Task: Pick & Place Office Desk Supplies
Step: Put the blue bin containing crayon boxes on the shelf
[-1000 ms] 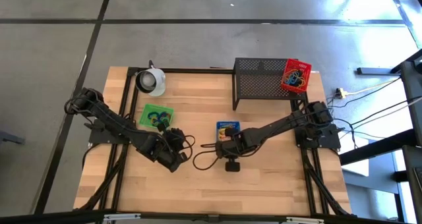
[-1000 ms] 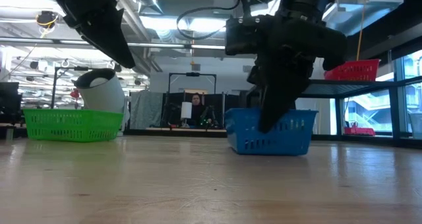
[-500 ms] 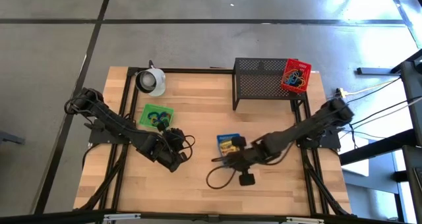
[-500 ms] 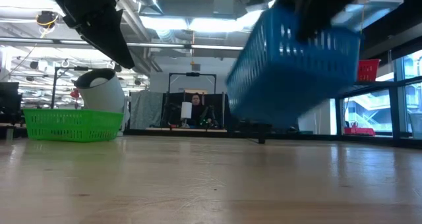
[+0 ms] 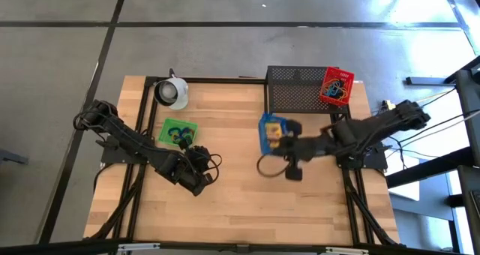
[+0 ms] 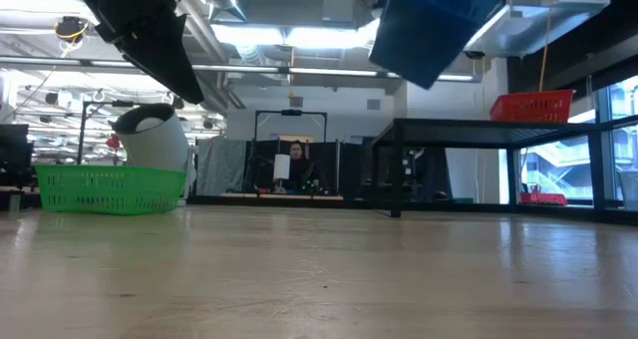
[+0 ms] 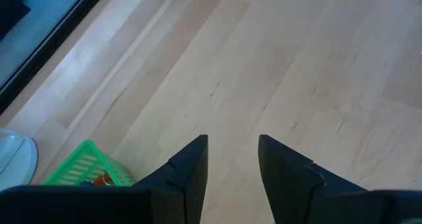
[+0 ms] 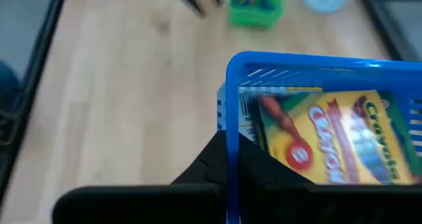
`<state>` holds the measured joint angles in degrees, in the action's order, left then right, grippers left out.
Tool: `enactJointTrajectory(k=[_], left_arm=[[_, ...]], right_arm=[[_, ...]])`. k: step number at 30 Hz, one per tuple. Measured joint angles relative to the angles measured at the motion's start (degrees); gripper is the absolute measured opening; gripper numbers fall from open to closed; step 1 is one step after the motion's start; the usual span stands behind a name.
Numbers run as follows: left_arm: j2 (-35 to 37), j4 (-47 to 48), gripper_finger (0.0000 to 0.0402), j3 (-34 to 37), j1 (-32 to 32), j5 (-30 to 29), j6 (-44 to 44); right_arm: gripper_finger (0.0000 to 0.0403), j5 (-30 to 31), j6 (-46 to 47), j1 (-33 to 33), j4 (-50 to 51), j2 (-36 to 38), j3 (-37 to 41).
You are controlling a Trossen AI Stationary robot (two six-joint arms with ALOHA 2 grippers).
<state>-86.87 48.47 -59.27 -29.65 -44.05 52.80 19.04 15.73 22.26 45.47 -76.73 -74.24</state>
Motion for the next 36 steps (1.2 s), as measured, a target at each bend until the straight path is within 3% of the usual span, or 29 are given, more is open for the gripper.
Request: enactJointTrajectory(k=[5, 14, 29, 36], left_arm=[[0.0, 0.0, 0.0127, 0.0, 0.0, 0.0, 0.0], [0.0, 0.3, 0.0127, 0.0, 0.0, -1.6, 0.0], [0.0, 1.3, 0.0127, 0.0, 0.0, -1.6, 0.0], [0.0, 1.4, 0.0127, 0.0, 0.0, -1.6, -0.1]], right_arm=[[0.0007, 0.9, -5.0, -6.0, 3.2, 3.6, 0.0], [0.0007, 1.1, -10.3, -21.1, 16.4, 2.9, 0.0], [0.001, 0.2, -25.5, -38.0, 21.1, 2.8, 0.0], [0.001, -2.1, -28.0, -42.4, 22.0, 2.1, 0.0]])
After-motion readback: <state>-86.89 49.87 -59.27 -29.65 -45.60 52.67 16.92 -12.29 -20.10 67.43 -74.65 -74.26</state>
